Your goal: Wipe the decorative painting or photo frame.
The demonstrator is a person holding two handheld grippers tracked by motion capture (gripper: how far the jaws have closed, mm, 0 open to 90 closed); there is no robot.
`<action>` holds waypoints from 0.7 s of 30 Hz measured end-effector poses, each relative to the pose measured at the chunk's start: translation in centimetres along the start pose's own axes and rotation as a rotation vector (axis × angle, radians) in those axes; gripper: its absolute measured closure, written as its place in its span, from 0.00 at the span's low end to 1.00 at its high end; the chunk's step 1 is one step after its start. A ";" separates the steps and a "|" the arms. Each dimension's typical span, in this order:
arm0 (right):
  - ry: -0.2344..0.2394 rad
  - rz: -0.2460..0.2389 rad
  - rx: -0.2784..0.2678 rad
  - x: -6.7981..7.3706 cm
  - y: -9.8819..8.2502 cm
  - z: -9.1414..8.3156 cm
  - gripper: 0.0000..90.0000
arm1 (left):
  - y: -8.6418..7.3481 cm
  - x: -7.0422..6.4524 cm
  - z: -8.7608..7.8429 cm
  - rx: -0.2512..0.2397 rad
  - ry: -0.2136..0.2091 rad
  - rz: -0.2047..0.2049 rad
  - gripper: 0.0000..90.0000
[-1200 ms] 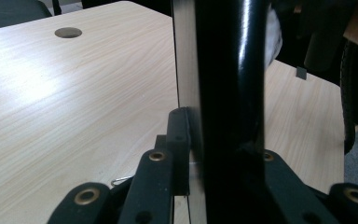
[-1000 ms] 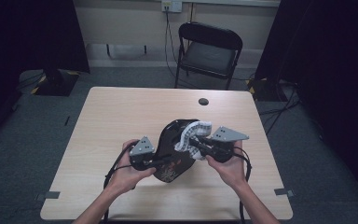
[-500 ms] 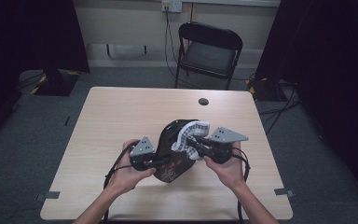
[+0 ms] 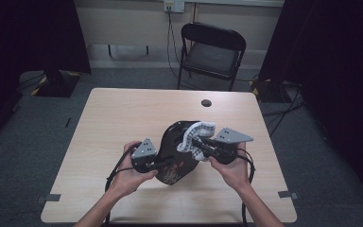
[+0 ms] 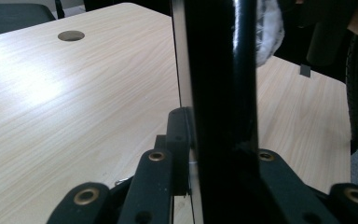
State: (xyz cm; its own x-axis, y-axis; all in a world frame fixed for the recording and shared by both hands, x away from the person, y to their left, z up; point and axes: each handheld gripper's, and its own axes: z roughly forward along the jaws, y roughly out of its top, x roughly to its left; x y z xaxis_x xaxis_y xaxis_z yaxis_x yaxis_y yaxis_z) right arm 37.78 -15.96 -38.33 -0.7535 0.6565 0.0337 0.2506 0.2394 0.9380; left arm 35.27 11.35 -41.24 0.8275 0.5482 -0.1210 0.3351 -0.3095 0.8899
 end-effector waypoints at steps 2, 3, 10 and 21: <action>0.004 0.003 0.007 0.0 -0.2 0.1 0.91 | 0.0 0.0 0.0 0.001 0.000 0.000 0.86; 0.008 -0.005 0.014 0.1 -0.2 0.2 0.91 | 0.0 0.0 0.0 0.001 0.000 0.008 0.86; -0.017 -0.006 0.031 -0.4 -0.3 0.1 0.91 | 0.0 0.1 -0.1 -0.006 -0.002 0.000 0.86; -0.007 -0.032 0.034 0.2 -0.4 0.3 0.91 | -0.1 0.1 -0.1 -0.007 -0.003 -0.005 0.86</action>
State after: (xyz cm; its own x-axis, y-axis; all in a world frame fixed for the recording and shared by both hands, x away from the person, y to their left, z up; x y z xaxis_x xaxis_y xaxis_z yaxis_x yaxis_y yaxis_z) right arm 37.71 -15.69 -38.79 -0.7570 0.6534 0.0011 0.2467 0.2843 0.9265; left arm 35.28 11.53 -41.26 0.8273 0.5472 -0.1273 0.3366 -0.3014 0.8921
